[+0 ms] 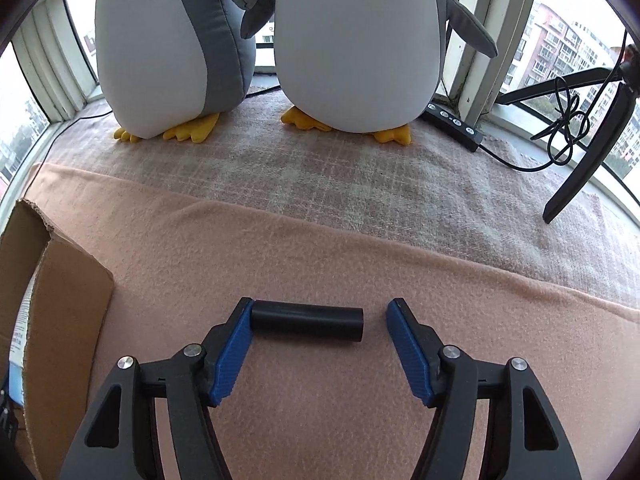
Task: Organize rigid objects
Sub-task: 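Move the right gripper to the black cylinder and close on it, then carry the black cylinder into the box and open the right gripper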
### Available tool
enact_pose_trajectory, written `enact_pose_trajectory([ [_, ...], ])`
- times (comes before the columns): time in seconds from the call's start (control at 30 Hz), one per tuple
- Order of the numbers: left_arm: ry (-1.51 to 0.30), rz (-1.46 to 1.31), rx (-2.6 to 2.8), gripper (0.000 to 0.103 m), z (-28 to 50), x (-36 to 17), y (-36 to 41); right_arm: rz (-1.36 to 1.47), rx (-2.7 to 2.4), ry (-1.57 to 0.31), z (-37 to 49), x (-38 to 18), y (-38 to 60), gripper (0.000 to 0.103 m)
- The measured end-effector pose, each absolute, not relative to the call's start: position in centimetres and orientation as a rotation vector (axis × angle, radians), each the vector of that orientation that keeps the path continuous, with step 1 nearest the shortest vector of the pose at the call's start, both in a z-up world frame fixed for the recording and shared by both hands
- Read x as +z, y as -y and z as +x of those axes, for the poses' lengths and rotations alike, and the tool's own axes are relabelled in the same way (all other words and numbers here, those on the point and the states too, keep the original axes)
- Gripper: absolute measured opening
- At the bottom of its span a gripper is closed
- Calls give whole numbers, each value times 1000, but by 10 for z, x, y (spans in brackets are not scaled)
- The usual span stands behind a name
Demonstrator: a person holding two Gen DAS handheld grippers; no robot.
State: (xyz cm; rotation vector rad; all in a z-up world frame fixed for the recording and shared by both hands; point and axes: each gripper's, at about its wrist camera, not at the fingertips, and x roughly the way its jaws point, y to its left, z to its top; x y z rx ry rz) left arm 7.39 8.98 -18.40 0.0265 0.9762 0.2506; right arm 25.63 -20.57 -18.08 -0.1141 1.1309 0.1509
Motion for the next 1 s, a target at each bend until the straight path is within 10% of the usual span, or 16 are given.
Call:
enact_pose_trajectory([
  [1.0,-977,19,249,28,75,-185,-89,-123,413,-965,210,-86,119,48],
])
